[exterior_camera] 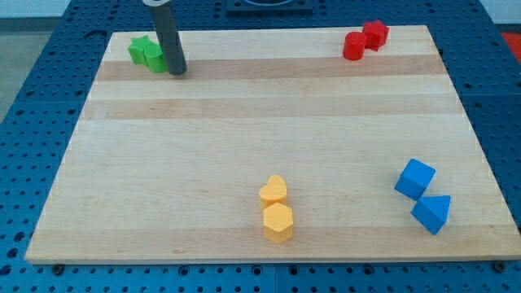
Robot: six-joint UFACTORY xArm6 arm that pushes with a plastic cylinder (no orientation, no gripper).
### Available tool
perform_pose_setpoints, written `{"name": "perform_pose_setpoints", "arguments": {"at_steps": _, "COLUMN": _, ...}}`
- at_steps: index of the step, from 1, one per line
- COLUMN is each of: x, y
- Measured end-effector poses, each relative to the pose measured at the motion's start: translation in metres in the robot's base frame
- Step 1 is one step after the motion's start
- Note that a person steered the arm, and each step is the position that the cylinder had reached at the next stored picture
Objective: Move blue triangle along with blue cube slightly up
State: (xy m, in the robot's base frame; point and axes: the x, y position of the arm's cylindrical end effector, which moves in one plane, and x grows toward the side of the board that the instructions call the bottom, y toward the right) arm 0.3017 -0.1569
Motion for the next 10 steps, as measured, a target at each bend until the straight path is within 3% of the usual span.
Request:
{"name": "perform_pose_setpoints", "arguments": {"at_steps": 2, "x": 0.037, "y": 0.057}}
{"name": "perform_pose_setpoints", "arguments": {"at_steps": 7, "x": 0.018, "y": 0.06}}
{"name": "perform_pose_setpoints", "arguments": {"at_steps": 10, "x": 0.017, "y": 0.111}}
